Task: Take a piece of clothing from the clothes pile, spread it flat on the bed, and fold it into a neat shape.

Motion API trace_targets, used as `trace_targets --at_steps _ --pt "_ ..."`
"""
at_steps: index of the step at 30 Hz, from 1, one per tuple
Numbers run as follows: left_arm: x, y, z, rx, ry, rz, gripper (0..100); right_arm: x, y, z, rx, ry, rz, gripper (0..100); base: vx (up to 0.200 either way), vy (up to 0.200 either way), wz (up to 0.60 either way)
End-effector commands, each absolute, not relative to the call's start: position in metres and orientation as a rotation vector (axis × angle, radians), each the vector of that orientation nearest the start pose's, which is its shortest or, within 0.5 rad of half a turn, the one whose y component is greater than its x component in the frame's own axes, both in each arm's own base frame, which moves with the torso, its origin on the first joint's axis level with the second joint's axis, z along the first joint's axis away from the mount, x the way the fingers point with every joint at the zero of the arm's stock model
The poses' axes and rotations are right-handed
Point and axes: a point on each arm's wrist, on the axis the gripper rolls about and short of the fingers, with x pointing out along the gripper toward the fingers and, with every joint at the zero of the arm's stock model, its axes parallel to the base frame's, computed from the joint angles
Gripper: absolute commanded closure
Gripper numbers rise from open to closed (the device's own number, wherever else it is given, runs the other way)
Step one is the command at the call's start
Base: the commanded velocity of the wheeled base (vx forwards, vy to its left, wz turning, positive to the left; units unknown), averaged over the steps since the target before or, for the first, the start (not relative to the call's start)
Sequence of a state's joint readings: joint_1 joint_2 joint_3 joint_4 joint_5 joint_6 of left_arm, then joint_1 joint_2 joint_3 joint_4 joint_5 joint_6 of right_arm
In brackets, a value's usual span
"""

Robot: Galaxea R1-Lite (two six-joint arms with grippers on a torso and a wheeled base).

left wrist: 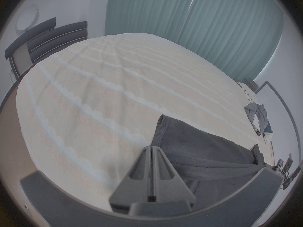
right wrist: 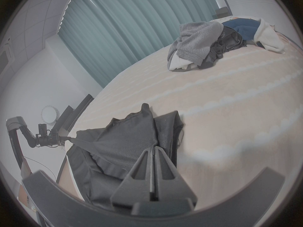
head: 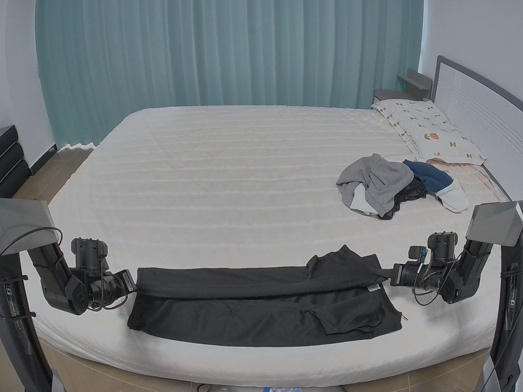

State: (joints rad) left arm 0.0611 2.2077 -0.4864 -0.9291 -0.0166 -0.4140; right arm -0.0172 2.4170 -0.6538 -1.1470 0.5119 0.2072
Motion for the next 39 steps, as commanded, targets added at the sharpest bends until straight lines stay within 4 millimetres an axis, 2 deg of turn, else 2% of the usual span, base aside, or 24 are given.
trace_targets --at_steps 1,12,13,14,15,19,26,28,32,35,39 --pt "0.291 0.018 -0.030 -0.419 0.824 0.216 100 0.339 0.004 -0.055 0.364 0.687 0.412 100 0.000 0.000 0.00" --pt "0.288 0.017 -0.037 -0.419 0.846 0.220 100 0.335 0.006 -0.057 0.364 0.699 0.416 100 0.000 0.000 0.00" --pt "0.287 0.017 -0.037 -0.420 0.849 0.221 0 0.335 0.006 -0.057 0.364 0.699 0.416 100 0.000 0.000 0.00" --pt "0.287 0.017 -0.037 -0.419 0.847 0.220 0 0.335 0.006 -0.057 0.365 0.699 0.417 100 0.000 0.000 0.00" --pt "0.287 0.017 -0.037 -0.419 0.849 0.221 0 0.336 0.006 -0.056 0.367 0.696 0.417 0 0.000 0.000 0.00" --pt "0.287 0.017 -0.036 -0.420 0.846 0.221 0 0.336 0.006 -0.054 0.376 0.691 0.415 0 0.000 0.000 0.00" --pt "0.286 0.022 -0.032 -0.442 0.828 0.239 0 0.342 0.004 -0.034 0.466 0.646 0.388 0 0.000 0.000 0.00" --pt "0.287 0.032 -0.021 -0.482 0.785 0.258 0 0.348 0.004 -0.022 0.531 0.620 0.366 0 0.000 0.000 0.00" --pt "0.292 0.036 -0.006 -0.610 0.731 0.233 0 0.350 0.006 -0.019 0.593 0.627 0.345 0 0.000 0.000 0.00" --pt "0.304 0.036 0.002 -0.702 0.681 0.229 0 0.353 0.010 -0.021 0.650 0.643 0.335 0 0.000 0.000 0.00" --pt "0.323 0.030 0.004 -0.734 0.644 0.206 0 0.362 0.010 -0.026 0.691 0.641 0.316 0 0.000 0.000 0.00"
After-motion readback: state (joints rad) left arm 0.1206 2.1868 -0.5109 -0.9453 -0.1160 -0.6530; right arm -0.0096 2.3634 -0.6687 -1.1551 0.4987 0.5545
